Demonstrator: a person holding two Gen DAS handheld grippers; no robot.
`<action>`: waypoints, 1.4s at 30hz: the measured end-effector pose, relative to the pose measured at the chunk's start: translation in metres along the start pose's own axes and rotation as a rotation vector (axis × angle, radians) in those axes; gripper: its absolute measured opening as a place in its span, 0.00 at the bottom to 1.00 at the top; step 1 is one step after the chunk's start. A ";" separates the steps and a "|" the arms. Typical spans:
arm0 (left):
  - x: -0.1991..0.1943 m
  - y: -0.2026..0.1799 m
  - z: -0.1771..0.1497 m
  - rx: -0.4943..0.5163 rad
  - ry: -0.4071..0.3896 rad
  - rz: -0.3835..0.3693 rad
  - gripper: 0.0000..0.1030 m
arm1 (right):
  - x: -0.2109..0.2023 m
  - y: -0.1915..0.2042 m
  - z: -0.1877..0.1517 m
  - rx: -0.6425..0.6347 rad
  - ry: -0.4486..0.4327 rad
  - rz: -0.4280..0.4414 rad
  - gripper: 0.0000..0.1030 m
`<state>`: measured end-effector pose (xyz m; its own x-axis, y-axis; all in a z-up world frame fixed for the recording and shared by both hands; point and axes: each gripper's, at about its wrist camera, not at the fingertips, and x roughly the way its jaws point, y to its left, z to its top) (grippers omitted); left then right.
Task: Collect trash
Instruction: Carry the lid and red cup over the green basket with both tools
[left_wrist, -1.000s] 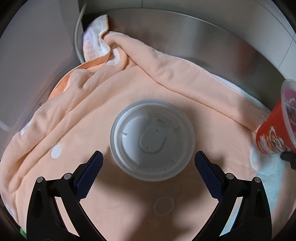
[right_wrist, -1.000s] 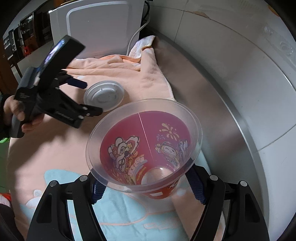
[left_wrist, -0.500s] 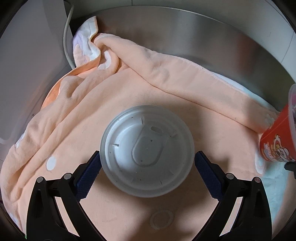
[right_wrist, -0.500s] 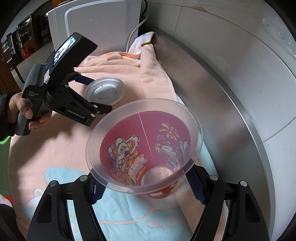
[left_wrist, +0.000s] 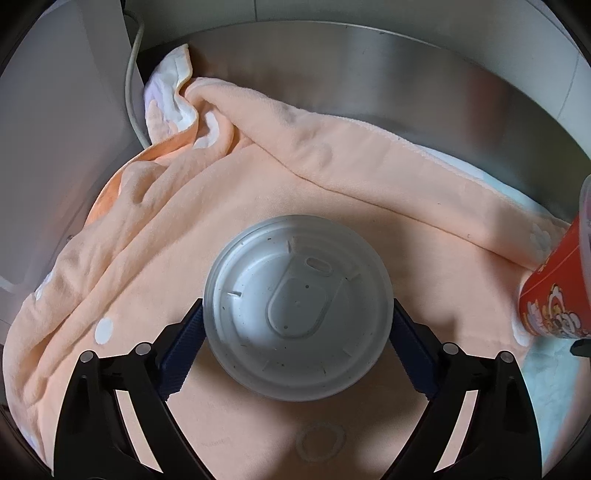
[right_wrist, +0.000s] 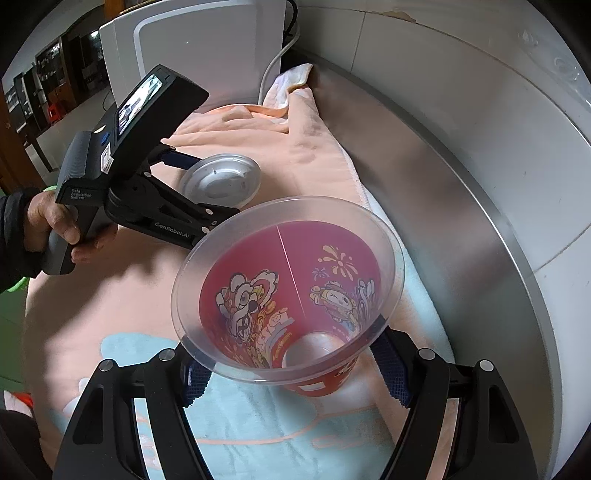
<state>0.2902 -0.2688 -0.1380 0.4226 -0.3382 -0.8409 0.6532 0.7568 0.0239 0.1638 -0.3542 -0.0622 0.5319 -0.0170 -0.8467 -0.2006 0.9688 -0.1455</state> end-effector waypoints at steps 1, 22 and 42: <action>-0.001 0.001 0.000 -0.004 -0.003 -0.002 0.89 | 0.000 0.001 0.000 0.000 -0.001 0.003 0.70; -0.137 0.065 -0.089 -0.237 -0.179 0.064 0.89 | -0.032 0.076 0.005 -0.077 -0.096 0.113 0.70; -0.253 0.163 -0.248 -0.593 -0.230 0.335 0.89 | -0.041 0.199 0.030 -0.262 -0.137 0.290 0.70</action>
<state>0.1343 0.0790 -0.0552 0.7046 -0.0941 -0.7033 0.0414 0.9949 -0.0917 0.1263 -0.1535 -0.0411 0.5232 0.2978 -0.7984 -0.5518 0.8324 -0.0511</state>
